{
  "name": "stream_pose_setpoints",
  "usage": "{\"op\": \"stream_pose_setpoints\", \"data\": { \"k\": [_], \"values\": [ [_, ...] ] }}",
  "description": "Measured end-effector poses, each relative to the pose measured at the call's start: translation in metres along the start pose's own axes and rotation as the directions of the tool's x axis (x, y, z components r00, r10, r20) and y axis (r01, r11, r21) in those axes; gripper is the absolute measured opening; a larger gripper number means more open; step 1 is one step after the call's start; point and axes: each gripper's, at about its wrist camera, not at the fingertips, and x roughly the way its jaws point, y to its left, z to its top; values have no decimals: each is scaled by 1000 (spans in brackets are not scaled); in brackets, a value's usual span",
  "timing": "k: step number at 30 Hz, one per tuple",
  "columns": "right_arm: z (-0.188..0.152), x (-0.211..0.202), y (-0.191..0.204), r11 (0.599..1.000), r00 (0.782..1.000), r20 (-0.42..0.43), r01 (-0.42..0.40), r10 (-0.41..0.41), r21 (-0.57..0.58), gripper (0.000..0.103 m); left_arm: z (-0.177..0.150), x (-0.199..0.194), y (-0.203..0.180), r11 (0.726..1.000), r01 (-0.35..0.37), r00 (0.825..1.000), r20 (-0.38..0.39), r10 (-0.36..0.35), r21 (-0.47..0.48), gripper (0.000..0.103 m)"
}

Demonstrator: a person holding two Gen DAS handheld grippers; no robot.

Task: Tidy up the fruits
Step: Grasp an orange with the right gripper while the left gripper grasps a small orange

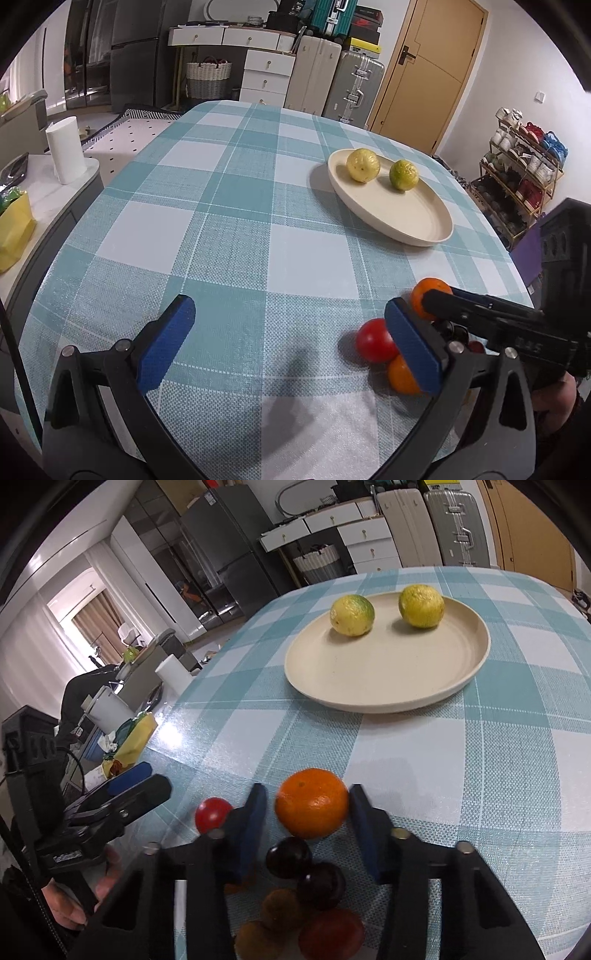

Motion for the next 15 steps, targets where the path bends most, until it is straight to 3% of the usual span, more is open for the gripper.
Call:
{"op": "stream_pose_setpoints", "data": {
  "k": [4,11,15],
  "values": [
    [-2,-3,-5,999,1000,12,-26,26,18,40,-3,-2,-5,1000,17,1000,-10,-17,16,102],
    [-4,-21,-14,998,997,67,-49,46,49,40,-6,-4,-15,991,131,989,-62,-133,-34,102],
    [-6,-31,-16,998,995,91,-55,51,43,40,-11,-5,-29,987,159,984,-81,-159,-15,102]
  ]
}}
